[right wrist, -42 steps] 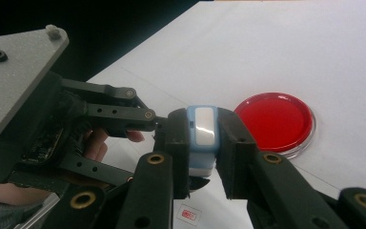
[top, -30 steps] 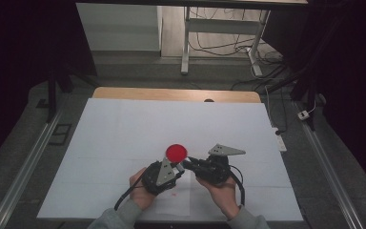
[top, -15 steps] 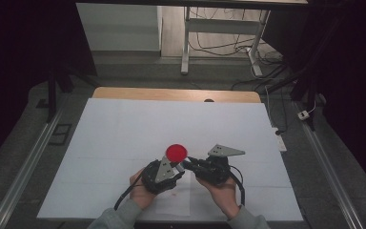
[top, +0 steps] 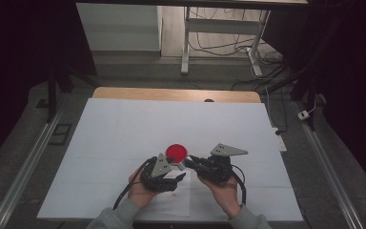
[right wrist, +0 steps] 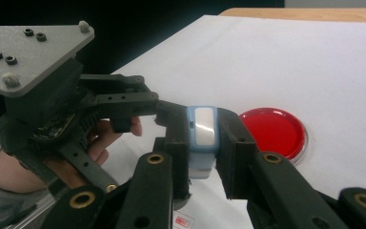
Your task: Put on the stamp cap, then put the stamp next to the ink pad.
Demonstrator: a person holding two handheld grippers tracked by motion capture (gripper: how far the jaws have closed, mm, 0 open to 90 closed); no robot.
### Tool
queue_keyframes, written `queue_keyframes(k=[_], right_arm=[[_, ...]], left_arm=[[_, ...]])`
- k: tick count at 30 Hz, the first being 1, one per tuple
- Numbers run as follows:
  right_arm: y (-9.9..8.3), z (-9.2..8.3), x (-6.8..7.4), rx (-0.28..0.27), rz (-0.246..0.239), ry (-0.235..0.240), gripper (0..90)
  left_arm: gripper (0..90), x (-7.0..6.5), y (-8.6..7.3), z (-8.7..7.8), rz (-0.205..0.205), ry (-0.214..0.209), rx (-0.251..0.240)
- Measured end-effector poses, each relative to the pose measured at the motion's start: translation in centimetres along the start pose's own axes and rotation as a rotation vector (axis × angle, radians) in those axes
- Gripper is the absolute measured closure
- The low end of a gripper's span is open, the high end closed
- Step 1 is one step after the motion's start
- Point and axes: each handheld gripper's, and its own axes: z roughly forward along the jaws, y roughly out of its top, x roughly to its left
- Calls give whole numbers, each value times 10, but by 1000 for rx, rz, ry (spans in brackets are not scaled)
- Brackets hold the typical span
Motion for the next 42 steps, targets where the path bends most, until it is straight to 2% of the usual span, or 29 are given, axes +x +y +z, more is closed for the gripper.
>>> queue_keyframes(k=[2, 4, 5, 14, 21, 28, 33, 42], right_arm=[[1, -1, -1, -3, -2, -3, 750], [1, -1, -2, -6, -3, -4, 750], [1, -2, -2, -7, -4, -3, 750], [2, -4, -5, -14, -21, -13, 750], [3, -7, -7, -13, -39, -21, 750], [4, -7, -9, -11, -57, -30, 750], [4, -9, -11, -6, -68, -38, 750], [3, -9, -15, 3, -85, -52, 750]], left_arm=[[299, 2, -1, -3, -20, -14, -4], [294, 4, 0, -5, -65, -52, -17], [287, 5, 0, -6, -79, -57, -22], [264, 6, -4, -14, -71, -82, 14], [261, 11, -14, -26, -70, -70, 29], [262, 16, -17, -30, -85, -68, 32], [262, 21, -22, -39, -96, -62, 38], [266, 38, -45, -65, -154, -10, 46]])
